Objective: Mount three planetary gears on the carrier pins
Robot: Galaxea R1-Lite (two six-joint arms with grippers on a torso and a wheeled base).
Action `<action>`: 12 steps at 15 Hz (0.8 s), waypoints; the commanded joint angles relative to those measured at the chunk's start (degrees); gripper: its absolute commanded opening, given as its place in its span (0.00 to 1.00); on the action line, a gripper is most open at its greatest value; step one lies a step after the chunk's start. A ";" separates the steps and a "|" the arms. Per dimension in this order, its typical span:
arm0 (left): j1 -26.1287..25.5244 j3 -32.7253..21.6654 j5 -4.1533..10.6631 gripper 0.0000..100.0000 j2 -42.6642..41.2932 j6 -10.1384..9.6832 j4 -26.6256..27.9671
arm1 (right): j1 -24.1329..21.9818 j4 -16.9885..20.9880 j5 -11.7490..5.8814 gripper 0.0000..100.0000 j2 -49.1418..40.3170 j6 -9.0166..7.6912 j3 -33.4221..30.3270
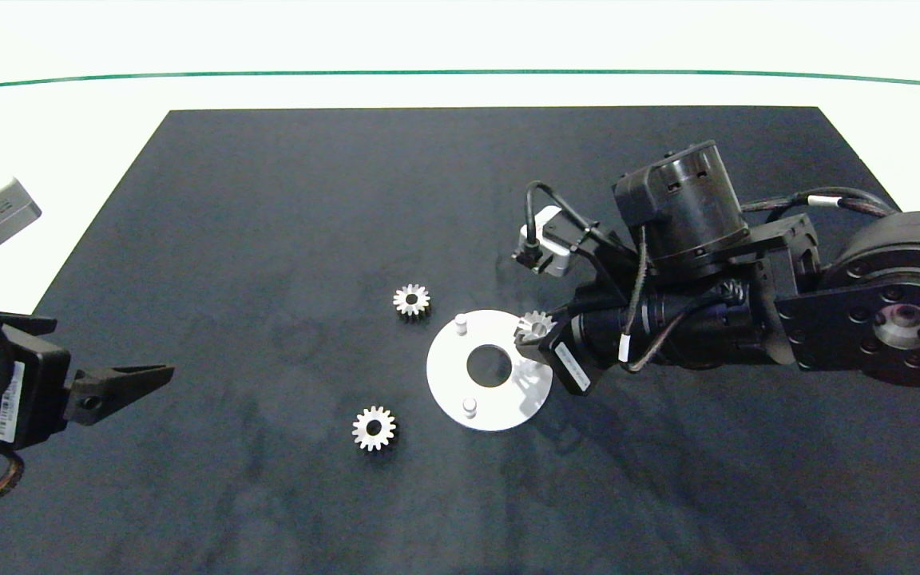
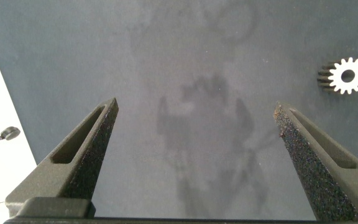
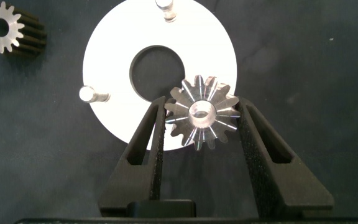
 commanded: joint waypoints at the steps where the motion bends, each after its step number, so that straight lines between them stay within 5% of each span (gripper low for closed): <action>1: -0.01 -0.01 0.07 1.00 -0.17 0.13 0.15 | 0.03 0.06 -0.06 0.28 0.34 -0.12 0.34; 12: -0.01 -0.01 0.07 1.00 -0.78 0.31 0.07 | -0.14 -0.03 -1.20 0.28 1.40 0.06 1.13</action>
